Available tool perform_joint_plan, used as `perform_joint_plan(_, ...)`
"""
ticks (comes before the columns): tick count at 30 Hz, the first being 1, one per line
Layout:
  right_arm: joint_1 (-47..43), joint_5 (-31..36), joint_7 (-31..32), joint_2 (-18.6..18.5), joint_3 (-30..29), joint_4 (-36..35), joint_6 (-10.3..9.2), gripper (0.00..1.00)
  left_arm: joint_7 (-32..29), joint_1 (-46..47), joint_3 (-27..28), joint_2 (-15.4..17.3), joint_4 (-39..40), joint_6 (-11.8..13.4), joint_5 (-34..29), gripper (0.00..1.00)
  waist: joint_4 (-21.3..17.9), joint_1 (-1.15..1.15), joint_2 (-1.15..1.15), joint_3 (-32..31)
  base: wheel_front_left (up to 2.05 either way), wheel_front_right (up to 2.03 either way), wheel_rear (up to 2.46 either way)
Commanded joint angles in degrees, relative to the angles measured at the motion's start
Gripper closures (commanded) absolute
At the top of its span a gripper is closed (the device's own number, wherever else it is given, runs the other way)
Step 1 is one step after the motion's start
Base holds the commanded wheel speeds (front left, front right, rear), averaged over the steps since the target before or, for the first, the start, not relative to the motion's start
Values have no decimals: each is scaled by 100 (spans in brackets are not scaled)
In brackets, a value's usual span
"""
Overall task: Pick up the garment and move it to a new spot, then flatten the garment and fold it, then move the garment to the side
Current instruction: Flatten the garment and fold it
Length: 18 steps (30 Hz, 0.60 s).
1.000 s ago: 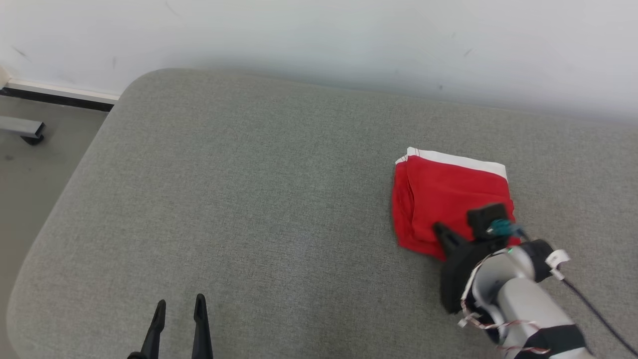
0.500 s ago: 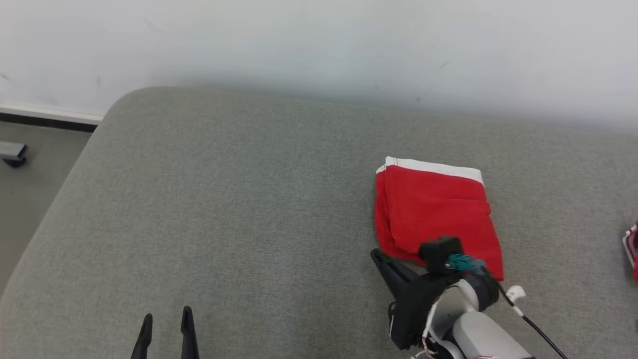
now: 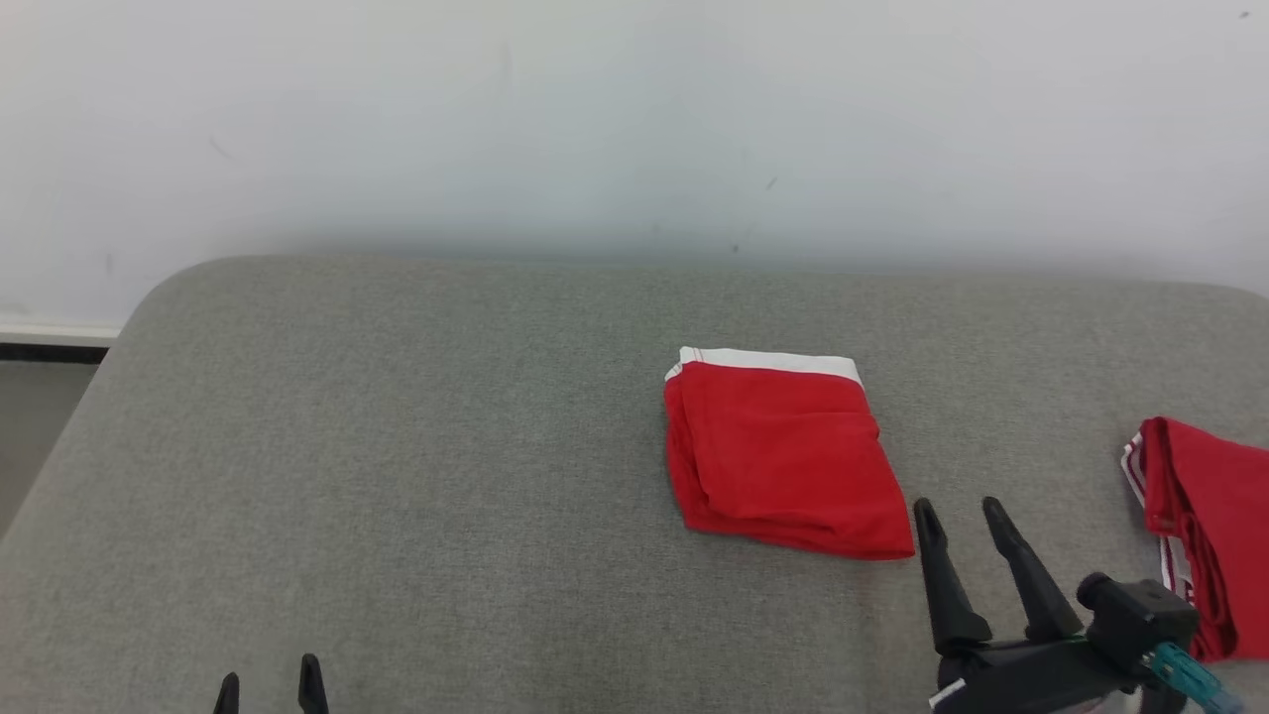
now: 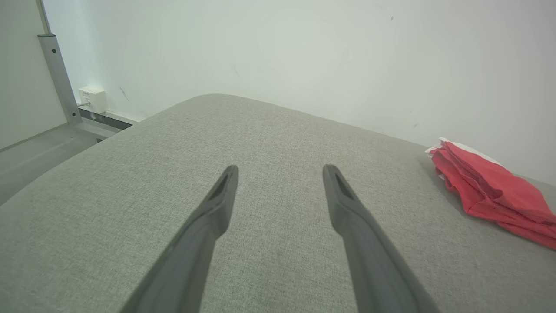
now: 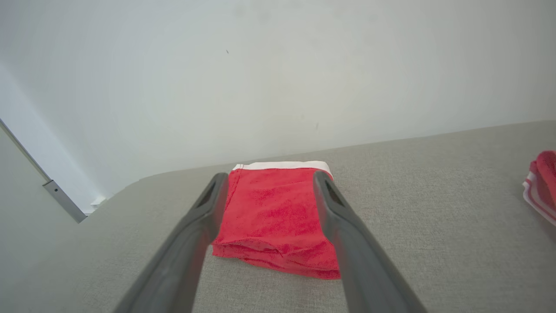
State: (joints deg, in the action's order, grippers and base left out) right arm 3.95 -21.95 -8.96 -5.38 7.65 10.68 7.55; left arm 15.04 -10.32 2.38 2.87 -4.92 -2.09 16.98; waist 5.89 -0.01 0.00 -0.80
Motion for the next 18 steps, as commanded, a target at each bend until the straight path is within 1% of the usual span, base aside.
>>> perform_joint_plan(1,-160,61,6,-13,-118,-134,-16,0,16,-64,60,1,-14,-55,-73,0,-234,1,0,-146,0,0,0)
perform_joint_plan(5,-516,316,148,-59,-496,-430,-16,0,16,-93,162,-1,-52,-145,-133,0,-417,1,0,-222,0,0,0)
perform_joint_plan(8,-691,391,228,-124,-616,-463,-16,0,16,-120,191,0,-80,-185,-160,0,-532,1,0,-290,0,0,0)
perform_joint_plan(12,-881,369,227,-184,-606,-302,-16,0,16,-167,171,0,-153,-270,-260,0,-661,1,0,-428,0,0,0)
perform_joint_plan(18,-952,256,178,-260,-496,-8,-16,0,16,-244,115,1,-273,-339,-278,0,-736,1,0,-555,0,0,0)
